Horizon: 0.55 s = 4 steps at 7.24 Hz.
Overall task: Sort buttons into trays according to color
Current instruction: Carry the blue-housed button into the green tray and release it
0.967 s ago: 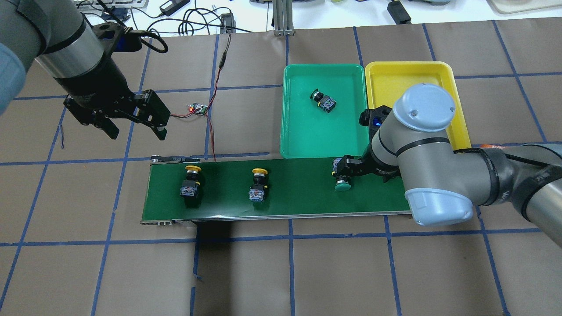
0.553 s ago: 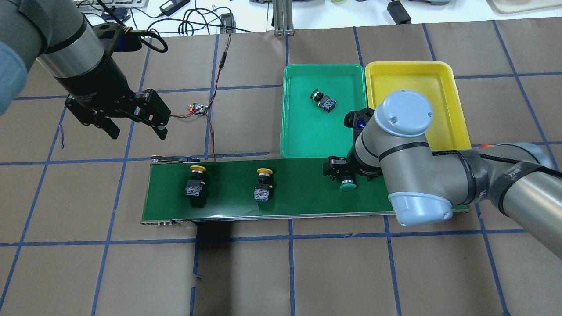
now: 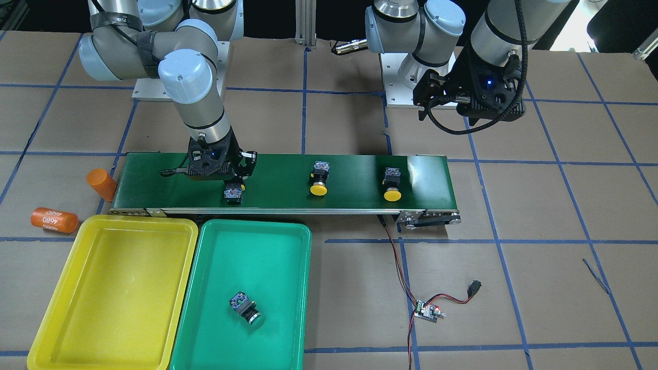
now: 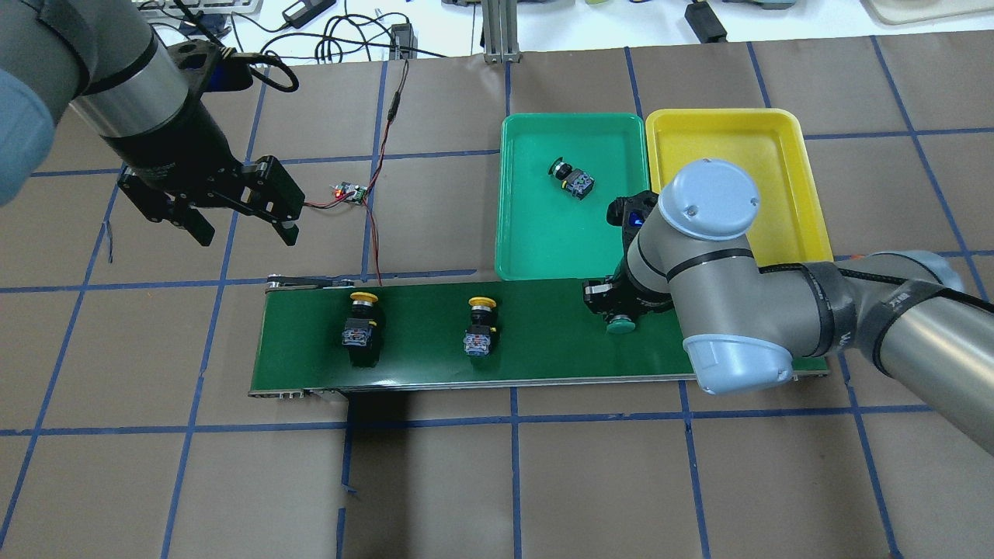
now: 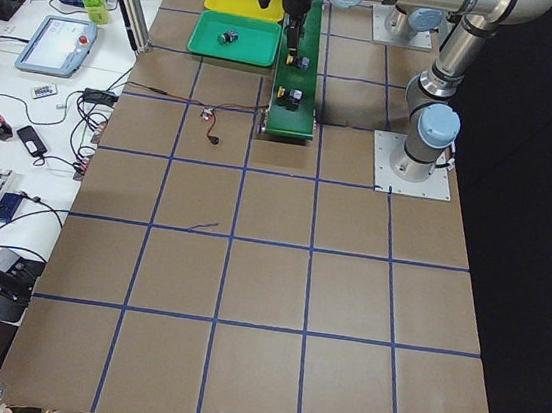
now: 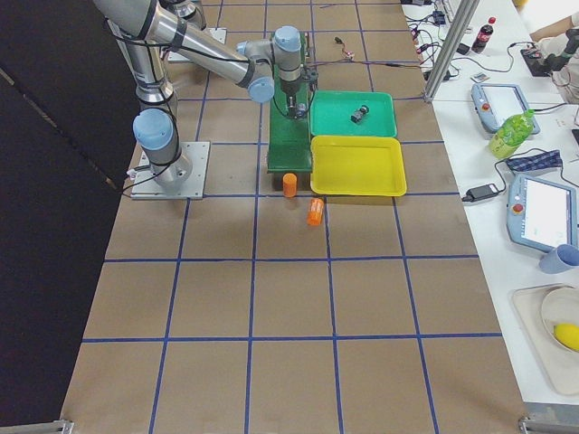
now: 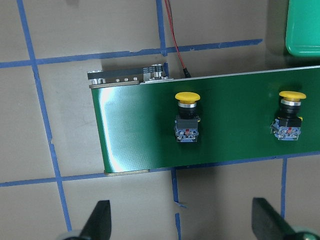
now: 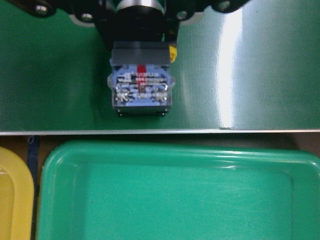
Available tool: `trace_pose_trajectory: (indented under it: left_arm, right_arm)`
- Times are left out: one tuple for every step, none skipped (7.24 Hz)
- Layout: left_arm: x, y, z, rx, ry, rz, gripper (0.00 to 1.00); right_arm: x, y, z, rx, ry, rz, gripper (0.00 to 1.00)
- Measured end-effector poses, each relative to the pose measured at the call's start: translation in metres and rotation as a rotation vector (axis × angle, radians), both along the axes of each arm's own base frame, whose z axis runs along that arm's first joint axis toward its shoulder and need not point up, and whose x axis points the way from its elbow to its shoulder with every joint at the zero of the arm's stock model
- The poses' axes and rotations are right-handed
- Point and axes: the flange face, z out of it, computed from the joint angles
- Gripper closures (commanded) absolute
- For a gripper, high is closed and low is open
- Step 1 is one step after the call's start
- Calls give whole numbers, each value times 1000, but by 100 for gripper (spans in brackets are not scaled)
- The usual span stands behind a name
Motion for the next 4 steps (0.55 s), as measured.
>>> trace_pose_trajectory:
  left_arm:
    - [0,0,0,-2,0,1,0]
    - [0,0,1,-4,0,2,0]
    - [0,0,1,-5,-1,1,0]
    - [0,0,0,-3,-1,3,0]
  right_arm:
    - [0,-14,15,-35,6,-1,85]
    - [4,-42,37,-84,3,-2,79]
    - [9,-83,54,-125,-3,-2,76]
    - [16,-127,68,-147,-8,-1,72]
